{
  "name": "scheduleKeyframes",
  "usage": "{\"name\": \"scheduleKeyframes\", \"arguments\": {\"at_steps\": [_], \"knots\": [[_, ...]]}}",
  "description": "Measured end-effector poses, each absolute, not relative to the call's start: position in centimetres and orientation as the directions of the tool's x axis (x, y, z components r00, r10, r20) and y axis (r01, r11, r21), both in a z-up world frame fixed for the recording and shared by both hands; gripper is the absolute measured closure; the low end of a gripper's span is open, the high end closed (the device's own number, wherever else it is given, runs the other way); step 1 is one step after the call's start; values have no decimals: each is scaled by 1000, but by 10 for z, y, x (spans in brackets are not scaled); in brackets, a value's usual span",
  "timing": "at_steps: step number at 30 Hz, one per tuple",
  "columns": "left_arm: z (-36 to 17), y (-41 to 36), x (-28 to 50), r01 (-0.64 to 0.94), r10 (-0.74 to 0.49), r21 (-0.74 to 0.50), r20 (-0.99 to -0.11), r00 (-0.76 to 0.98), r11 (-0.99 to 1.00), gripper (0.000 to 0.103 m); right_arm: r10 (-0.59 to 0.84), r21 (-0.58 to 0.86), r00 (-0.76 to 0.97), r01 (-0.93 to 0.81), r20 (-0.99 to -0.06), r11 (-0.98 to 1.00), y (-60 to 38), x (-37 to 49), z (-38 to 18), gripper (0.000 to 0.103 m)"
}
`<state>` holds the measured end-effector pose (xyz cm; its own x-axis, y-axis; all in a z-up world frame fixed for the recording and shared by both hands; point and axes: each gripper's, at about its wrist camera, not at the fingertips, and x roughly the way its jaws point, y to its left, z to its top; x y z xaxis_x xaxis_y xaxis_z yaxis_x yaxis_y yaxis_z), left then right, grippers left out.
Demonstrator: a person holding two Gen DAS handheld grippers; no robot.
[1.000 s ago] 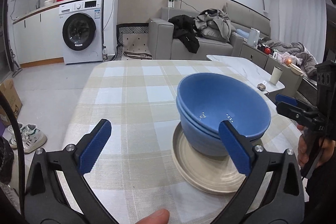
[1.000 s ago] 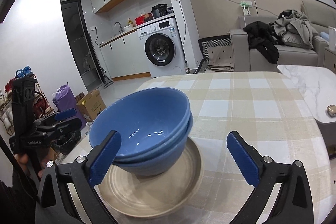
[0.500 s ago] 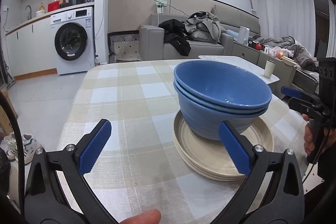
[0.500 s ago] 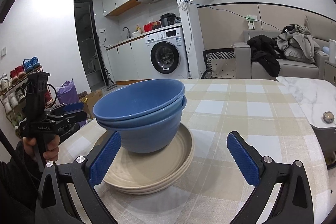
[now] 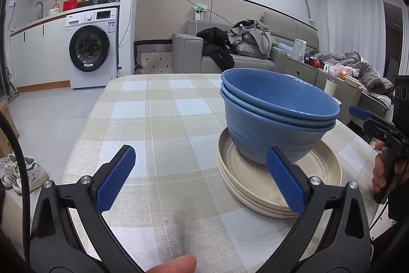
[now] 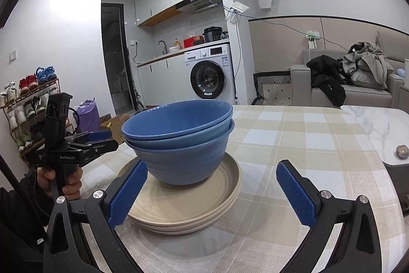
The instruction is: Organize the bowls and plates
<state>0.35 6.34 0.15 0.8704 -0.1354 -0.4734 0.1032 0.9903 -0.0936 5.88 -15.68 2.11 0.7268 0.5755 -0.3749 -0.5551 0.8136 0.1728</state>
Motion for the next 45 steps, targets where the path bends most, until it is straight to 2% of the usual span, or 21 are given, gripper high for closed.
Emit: {"name": "scheduleKeyframes", "arguments": {"at_steps": [11,45], "knots": [[-3,64,5,95,-122,-82,-456,882,992,1,581,118,714,-587,-389,801,-144,55,20,0],[-4,58,2,112,-130,-66,-446,886,992,1,592,125,703,-597,-394,793,-142,58,17,0]]}}
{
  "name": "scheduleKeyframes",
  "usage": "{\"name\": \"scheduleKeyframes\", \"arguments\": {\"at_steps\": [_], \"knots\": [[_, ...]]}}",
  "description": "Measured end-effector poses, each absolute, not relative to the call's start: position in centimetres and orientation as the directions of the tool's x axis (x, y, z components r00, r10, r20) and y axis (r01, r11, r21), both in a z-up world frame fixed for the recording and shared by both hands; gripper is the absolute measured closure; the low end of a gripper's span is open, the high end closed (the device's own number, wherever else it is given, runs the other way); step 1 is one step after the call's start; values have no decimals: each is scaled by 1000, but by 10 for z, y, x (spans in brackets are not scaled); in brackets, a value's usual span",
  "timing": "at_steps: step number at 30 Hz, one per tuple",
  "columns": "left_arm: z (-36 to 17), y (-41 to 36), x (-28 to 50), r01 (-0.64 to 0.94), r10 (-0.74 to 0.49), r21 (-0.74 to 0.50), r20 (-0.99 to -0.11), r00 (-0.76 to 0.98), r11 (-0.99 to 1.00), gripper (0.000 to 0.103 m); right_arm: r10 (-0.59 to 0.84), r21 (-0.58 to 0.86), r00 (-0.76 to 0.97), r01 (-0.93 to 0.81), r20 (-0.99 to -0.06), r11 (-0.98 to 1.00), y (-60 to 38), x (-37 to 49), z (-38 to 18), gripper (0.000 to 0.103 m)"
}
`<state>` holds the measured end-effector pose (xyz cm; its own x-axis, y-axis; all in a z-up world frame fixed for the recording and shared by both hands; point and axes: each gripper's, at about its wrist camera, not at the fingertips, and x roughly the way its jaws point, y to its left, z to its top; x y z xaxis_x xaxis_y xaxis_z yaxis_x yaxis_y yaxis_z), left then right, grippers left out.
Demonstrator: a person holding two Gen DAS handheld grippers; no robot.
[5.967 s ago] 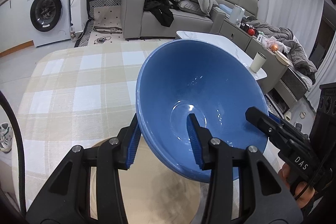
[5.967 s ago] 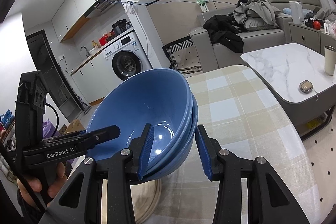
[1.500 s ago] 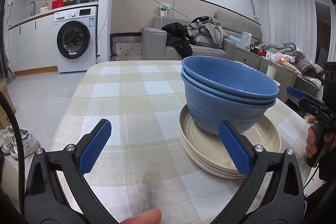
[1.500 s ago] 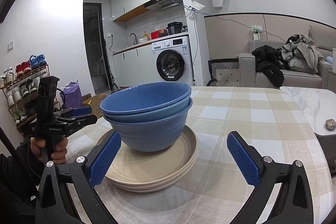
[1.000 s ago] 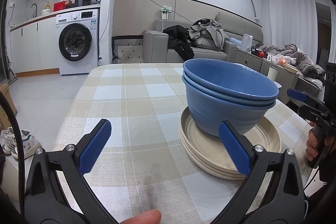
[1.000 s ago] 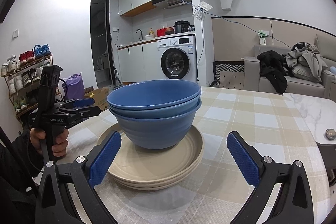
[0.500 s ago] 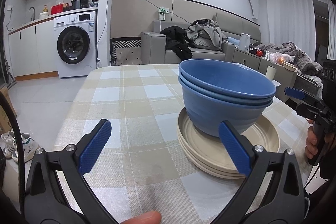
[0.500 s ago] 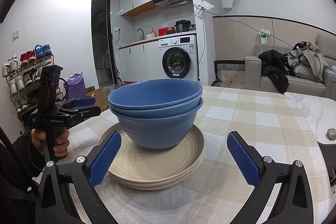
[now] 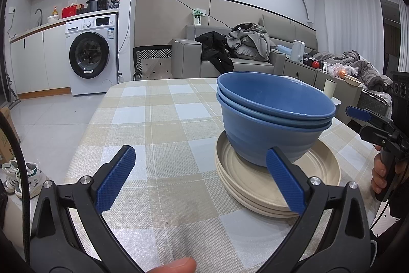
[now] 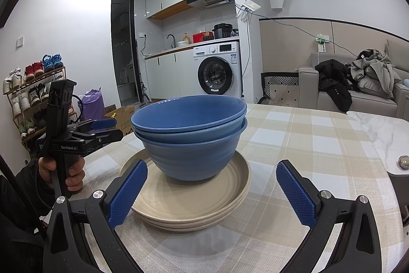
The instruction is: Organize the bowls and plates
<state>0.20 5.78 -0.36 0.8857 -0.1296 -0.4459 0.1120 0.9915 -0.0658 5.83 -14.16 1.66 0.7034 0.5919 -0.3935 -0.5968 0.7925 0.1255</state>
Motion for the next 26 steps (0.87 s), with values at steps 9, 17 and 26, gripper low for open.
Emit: {"name": "scheduleKeyframes", "arguments": {"at_steps": [9,17,26], "knots": [[-4,58,2,112,-129,-65,-447,885,992,1,592,126,702,-597,-395,792,-142,58,17,0],[-4,58,2,112,-130,-66,-447,885,991,1,592,126,702,-597,-396,792,-142,58,17,0],[-6,56,3,117,-133,-64,-446,885,991,1,592,127,701,-597,-397,792,-141,58,17,0]]}}
